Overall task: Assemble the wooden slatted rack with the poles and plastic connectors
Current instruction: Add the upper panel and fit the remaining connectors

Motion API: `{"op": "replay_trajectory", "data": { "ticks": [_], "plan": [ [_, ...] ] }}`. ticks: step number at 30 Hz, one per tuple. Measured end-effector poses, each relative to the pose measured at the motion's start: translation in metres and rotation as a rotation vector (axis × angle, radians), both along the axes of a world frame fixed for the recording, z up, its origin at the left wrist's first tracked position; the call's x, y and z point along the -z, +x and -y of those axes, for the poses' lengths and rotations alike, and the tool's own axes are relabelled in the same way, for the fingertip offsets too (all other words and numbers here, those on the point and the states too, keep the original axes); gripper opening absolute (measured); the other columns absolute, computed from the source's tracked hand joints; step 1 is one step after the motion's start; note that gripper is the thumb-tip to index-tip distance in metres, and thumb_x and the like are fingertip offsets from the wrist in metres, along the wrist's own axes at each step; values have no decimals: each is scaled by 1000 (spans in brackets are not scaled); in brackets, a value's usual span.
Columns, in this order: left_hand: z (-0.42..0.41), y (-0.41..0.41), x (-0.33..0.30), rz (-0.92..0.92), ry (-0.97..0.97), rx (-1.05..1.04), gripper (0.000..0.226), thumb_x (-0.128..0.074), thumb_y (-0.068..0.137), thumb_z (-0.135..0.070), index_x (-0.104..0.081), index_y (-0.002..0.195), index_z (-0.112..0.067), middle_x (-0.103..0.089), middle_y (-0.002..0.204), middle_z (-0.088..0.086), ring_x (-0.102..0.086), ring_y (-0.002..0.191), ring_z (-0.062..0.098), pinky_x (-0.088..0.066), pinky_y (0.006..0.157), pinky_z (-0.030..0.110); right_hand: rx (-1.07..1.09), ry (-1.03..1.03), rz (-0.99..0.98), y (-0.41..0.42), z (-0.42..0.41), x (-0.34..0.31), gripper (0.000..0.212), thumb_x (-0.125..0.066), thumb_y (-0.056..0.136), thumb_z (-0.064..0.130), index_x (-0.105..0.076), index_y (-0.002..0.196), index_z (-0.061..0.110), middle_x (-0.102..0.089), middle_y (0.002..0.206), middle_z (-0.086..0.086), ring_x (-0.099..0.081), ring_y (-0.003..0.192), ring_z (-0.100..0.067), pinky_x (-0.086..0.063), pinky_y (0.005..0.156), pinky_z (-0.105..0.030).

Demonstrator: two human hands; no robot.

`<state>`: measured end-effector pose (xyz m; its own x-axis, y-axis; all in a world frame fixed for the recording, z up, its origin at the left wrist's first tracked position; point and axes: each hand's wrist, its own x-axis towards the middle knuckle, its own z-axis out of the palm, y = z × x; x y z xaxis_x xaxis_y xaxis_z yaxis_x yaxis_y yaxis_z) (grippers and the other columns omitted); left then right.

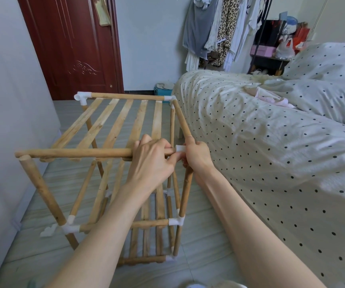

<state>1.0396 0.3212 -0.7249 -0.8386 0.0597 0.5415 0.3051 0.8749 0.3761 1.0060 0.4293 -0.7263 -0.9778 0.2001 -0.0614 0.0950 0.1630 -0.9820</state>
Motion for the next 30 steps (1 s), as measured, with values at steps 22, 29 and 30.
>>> {"op": "replay_trajectory", "data": {
  "ticks": [22,29,30],
  "plan": [
    [4,1,-4,52,-188,-126,46,-41,85,-64,-61,99,-25,-46,100,-11,-38,103,15,-18,81,33,-13,8,-12,-3,0,2,31,-33,95,27,-48,76,8,-48,67,-5,-43,58,-16,-37,58,-31],
    [0,2,0,-14,-144,-143,39,-47,85,-59,-63,91,-25,-43,92,-14,-37,98,13,-11,75,31,10,24,-21,-4,0,4,31,-32,95,28,-47,74,10,-48,69,-6,-44,60,-18,-37,61,-32],
    [0,2,0,-15,-140,-146,38,-47,85,-59,-63,91,-25,-43,92,-14,-37,98,13,-11,76,31,13,32,-25,-4,1,5,31,-32,95,28,-46,73,10,-48,70,-7,-45,62,-19,-38,62,-32]
  ]
}}
